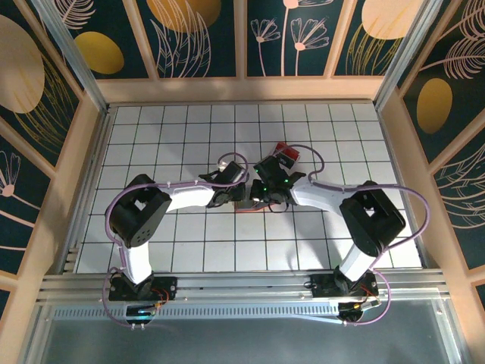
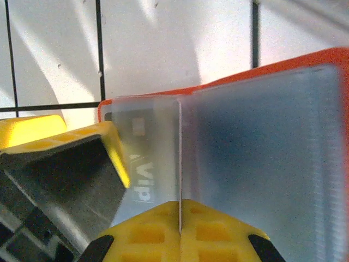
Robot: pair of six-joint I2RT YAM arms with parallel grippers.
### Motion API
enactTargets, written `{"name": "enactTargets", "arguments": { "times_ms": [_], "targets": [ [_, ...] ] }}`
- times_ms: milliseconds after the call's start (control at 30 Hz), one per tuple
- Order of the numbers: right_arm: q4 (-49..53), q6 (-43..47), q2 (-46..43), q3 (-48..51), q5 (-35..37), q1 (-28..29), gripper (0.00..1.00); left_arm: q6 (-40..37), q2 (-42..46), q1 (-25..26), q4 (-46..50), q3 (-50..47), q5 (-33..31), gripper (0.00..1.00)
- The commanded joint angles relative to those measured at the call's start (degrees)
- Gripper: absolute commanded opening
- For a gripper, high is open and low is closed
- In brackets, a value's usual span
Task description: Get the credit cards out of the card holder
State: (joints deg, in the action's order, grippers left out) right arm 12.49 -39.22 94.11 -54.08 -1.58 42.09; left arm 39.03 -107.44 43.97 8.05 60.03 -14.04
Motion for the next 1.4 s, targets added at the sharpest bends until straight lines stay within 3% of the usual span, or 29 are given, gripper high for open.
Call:
{"name": "enactTargets", "arguments": {
  "times_ms": [0,200,367,600,833,1167,1367],
  "targets": [
    [5.0,3.3,-4.5,-1.6,6.2,-0.4,0.0,-2.8,-0.8,-1.8,1.4,-2.8,-1.9,0.55],
    [4.1,9.9,-9.4,-2.0,5.5,-3.2,0.0,-9.0,0.4,-3.7,-1.7,-2.8,-4.0,0.52],
    [4.5,20.6,-9.9,-4.5,4.3,-7.0,0.0,-11.0,0.6,-4.1,-0.7,-0.6,-5.4,0.53],
    [3.1,41.2,-11.0,-7.3,5.3,-9.5,0.0,-10.1,3.0,-4.0,0.8,-0.2,-5.0,0.63],
    [0.9,53.4,-9.9,-7.8,4.1,-12.3,0.0,-8.4,6.7,-4.0,0.5,-0.9,-3.3,0.74],
    [1.9,62.0,-3.9,-11.4,7.0,-14.3,0.0,-7.7,8.8,-4.0,0.6,-1.2,-2.6,0.97],
    [2.3,64.3,-0.6,-13.7,5.3,-16.1,0.0,-7.6,8.5,-4.0,0.6,-1.1,-2.2,0.99]
  ]
}}
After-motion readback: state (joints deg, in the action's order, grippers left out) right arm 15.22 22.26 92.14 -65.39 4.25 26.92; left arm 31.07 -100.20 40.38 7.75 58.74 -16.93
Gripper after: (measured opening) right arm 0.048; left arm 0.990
